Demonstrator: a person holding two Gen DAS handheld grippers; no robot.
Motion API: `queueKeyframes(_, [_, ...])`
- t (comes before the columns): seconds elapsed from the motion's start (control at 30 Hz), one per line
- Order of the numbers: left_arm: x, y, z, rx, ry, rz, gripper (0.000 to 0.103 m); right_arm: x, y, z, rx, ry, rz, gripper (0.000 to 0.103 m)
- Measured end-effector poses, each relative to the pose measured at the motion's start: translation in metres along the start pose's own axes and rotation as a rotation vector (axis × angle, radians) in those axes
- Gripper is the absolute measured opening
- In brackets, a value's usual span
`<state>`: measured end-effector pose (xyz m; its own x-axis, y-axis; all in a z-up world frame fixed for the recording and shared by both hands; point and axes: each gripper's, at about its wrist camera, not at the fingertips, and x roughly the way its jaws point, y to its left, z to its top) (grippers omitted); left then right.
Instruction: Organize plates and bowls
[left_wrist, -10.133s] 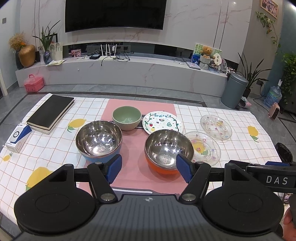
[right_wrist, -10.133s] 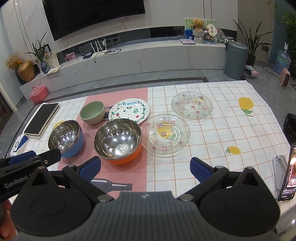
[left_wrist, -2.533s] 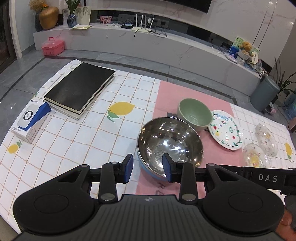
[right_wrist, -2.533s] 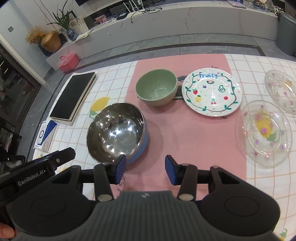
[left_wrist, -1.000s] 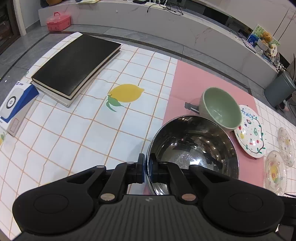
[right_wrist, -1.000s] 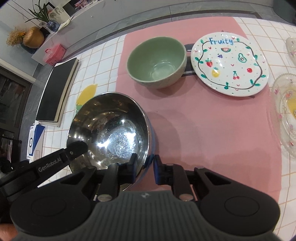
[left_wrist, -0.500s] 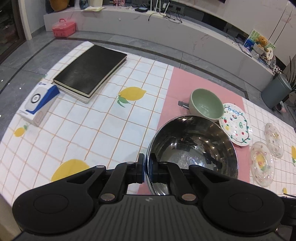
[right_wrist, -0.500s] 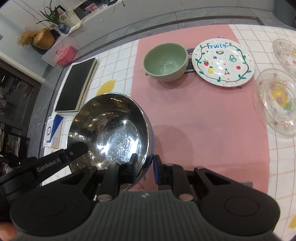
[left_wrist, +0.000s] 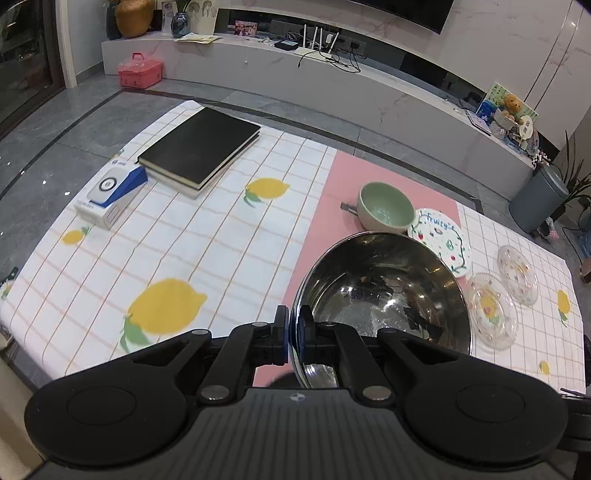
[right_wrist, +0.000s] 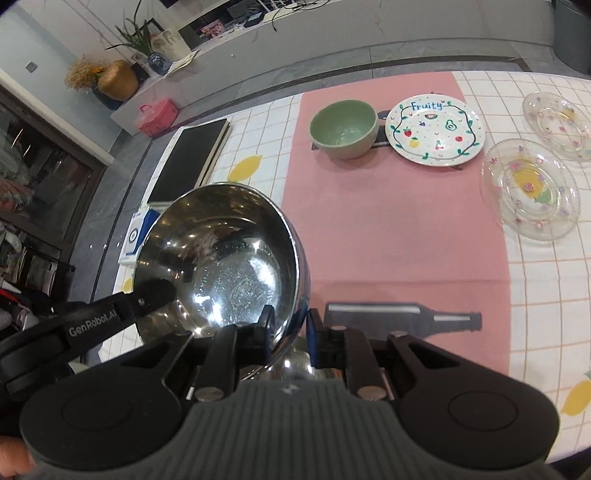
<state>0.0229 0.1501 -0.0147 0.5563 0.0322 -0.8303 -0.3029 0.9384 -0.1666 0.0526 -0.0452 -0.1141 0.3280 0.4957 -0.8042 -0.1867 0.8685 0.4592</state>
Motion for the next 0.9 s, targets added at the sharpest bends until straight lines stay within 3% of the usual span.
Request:
queueKeyframes(0.4, [-0.021, 0.011, -0.046, -0.038, 0.023, 0.007, 0.005, -0.011, -0.007, -0.04, -0.012, 0.037, 0.021, 0.017])
queueKeyframes(0.9, [-0.001, 0.025, -0.076, -0.102, 0.109, 0.01, 0.006, 0.013, -0.018, -0.051, -0.006, 0.116, 0.011, 0.017])
